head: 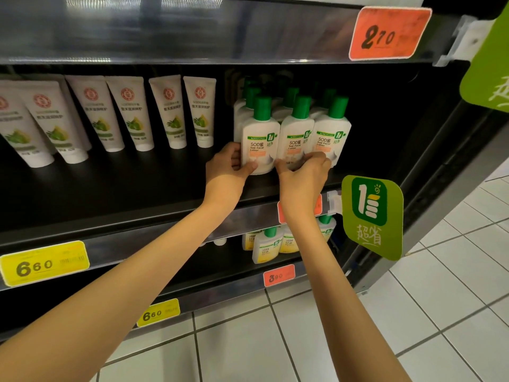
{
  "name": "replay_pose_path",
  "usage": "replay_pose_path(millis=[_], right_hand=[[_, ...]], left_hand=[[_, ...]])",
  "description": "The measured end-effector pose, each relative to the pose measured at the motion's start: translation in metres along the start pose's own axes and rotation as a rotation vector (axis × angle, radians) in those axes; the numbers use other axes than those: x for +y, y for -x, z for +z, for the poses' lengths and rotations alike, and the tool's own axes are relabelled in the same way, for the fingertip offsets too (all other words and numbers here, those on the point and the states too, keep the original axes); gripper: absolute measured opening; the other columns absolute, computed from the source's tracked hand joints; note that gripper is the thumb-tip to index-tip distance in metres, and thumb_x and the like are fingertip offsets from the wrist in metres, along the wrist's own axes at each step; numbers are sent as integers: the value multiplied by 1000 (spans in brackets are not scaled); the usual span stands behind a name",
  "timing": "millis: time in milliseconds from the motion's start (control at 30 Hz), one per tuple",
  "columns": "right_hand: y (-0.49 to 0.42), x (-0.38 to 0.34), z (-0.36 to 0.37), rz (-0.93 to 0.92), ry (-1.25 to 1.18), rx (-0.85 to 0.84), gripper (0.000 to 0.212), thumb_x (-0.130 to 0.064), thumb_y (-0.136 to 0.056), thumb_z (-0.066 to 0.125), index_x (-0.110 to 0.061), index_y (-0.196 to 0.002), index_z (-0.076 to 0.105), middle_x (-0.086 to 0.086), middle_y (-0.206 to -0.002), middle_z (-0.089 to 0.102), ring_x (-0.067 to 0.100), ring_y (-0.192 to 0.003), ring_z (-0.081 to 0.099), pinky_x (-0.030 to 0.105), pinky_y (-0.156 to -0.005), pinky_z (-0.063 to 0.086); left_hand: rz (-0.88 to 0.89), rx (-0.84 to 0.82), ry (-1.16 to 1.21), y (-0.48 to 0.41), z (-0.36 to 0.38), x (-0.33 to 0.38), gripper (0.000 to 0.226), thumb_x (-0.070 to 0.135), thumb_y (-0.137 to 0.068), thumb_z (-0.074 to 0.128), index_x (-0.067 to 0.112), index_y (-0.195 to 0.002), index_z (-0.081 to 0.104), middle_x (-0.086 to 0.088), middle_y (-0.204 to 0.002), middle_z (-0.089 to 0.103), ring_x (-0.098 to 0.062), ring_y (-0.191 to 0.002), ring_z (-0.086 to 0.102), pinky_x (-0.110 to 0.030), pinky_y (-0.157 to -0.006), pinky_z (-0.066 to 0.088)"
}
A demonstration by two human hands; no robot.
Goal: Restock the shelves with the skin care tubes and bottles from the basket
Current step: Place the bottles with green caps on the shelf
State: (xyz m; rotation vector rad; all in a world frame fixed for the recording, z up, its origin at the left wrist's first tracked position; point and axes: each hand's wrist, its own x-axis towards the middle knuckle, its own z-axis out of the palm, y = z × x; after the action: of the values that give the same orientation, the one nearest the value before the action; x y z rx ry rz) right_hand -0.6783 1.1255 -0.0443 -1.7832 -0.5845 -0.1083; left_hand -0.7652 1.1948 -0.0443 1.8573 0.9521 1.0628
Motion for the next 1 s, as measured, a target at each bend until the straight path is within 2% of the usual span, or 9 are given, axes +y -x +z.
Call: replay_pose_path(millis=[167,300,433,500,567,667,733,833,1000], right_hand=[[5,-2,-4,-9,-9,-28,49,-13,-80,71,4,-118,45,17,-124,44,28,-117,46,17,-88,31],[23,7,-10,-97,23,-28,35,-12,-86,62,1,-115,48,13,-120,47,25,-102,53,16,-76,37],[41,4,-17,-166,-18,-124,28,-10,-88,57,-1,-113,52,11,-115,52,22,-106,51,25,-89,40],[51,-4,-22,-189,-71,-171,26,-8,-88,56,-1,-113,53,9,-111,53,19,-105,51,22,-89,40],[71,-10,-26,-228,-145,-223,25,-6,-88,56,-3,-113,55,4,-107,54,12,-100,51,13,-85,40],[108,-11,-33,-219,-264,-373,24,-8,-90,54,-7,-114,56,1,-107,57,7,-99,54,7,-85,40],[128,-12,-36,-188,-313,-469,23,-10,-91,54,-10,-113,56,0,-106,59,7,-99,56,12,-86,44],[153,-22,-35,-158,-349,-627,20,-12,-91,55,-10,-111,58,-1,-104,60,3,-95,56,10,-83,45],[201,-64,-13,-212,-364,-1057,18,-14,-92,53,-9,-108,61,3,-103,63,1,-87,56,3,-76,44]], left_hand=[[1,10,-4,0,1,-1,30,9,-82,66,5,-111,58,-5,-110,64,-3,-87,52,10,-60,34],[1,9,-24,1,1,-1,31,12,-82,67,7,-111,58,-5,-109,65,-4,-88,53,9,-61,35],[-7,6,-48,4,0,2,33,15,-82,67,5,-112,57,-7,-111,65,-5,-90,54,5,-65,37],[-31,-1,-36,8,-1,8,36,17,-83,66,3,-115,55,-9,-113,64,-10,-96,58,-2,-70,39],[-54,35,23,18,-9,14,36,15,-87,61,1,-119,53,-10,-112,63,-13,-99,58,-2,-70,40],[-4,69,79,58,-44,9,31,13,-92,53,7,-122,53,-3,-114,62,-3,-98,55,4,-77,39],[18,34,98,96,-76,-2,27,14,-92,51,14,-120,54,6,-112,62,0,-103,57,-3,-86,42],[-41,61,79,145,-129,-20,23,16,-93,50,23,-114,55,16,-105,63,3,-102,60,-9,-87,46],[-137,191,24,196,-214,-37,23,14,-92,51,21,-113,57,5,-110,65,-4,-103,62,-19,-92,49]])
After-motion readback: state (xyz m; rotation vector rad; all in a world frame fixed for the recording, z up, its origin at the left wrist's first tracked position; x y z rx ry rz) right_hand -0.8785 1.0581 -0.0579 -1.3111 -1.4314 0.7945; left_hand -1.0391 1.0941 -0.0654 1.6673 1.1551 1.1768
